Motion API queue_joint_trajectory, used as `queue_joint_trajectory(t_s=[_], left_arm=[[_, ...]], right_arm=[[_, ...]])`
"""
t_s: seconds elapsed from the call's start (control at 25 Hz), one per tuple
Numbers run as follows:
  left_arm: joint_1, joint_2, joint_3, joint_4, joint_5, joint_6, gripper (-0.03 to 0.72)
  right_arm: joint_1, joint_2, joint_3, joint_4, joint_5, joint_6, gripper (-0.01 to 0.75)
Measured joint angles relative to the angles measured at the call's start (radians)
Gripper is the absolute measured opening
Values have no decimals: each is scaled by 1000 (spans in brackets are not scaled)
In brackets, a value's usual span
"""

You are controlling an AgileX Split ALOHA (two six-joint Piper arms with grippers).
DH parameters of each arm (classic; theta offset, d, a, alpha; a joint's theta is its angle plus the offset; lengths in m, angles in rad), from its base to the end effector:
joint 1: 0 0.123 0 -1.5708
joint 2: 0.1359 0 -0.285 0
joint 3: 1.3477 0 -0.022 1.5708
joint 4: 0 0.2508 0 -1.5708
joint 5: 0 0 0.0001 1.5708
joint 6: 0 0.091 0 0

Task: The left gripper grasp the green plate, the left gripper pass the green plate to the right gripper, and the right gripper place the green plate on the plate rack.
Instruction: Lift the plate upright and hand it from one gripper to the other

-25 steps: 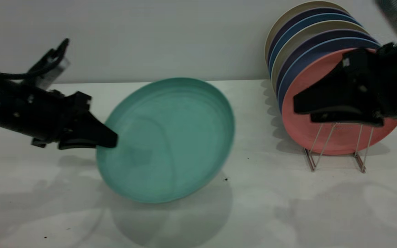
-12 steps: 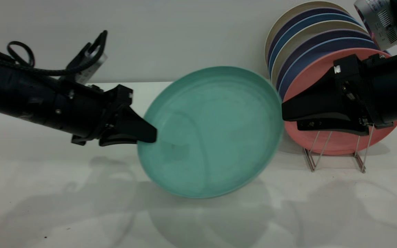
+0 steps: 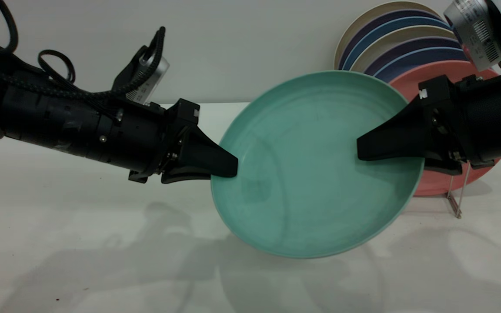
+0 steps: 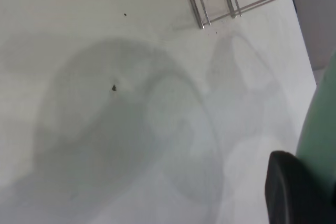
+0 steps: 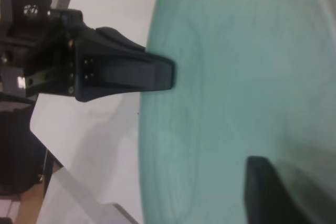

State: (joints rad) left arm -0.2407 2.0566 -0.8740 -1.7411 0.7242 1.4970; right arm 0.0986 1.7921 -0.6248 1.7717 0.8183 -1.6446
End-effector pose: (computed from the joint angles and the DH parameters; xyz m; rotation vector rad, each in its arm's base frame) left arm 0.3166 -0.1390 0.0859 0.2269 2.5164 -1.1143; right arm 0.2705 0.0922 0.1306 -0.2234 2.3675 1.1119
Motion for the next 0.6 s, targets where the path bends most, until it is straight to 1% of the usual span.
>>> queue_joint_trajectory(t_s=[0.04,0.08,0.2,0.28,0.32,0.36,0.44,0.56,0.6], left_arm=[[5,0,0,0,8,1,21],[10,0,-1,0,22,1,26],[29,0,-1,3,68,-13,68],[52,0,-1,6,116,-29,139],[69,0,-1,7,147,-34,184],[86,0,-1,8,173,-38,250],[139,0,-1,8,208,-46,405],[221,0,-2,41,211,-102,600],[251,0,-2,77,202,-128,636]], right_arm=[[0,0,0,6,-7,4,146],[-1,2,0,9,-21,5,113],[-3,3,0,16,-35,4,98],[-3,3,-4,19,-33,0,97],[-3,3,-7,23,-33,-7,95],[-3,3,-8,23,-36,-18,94],[-3,3,-8,15,-57,-50,94],[-3,3,-12,-8,-66,-134,94],[-3,3,-20,-27,-68,-166,94]])
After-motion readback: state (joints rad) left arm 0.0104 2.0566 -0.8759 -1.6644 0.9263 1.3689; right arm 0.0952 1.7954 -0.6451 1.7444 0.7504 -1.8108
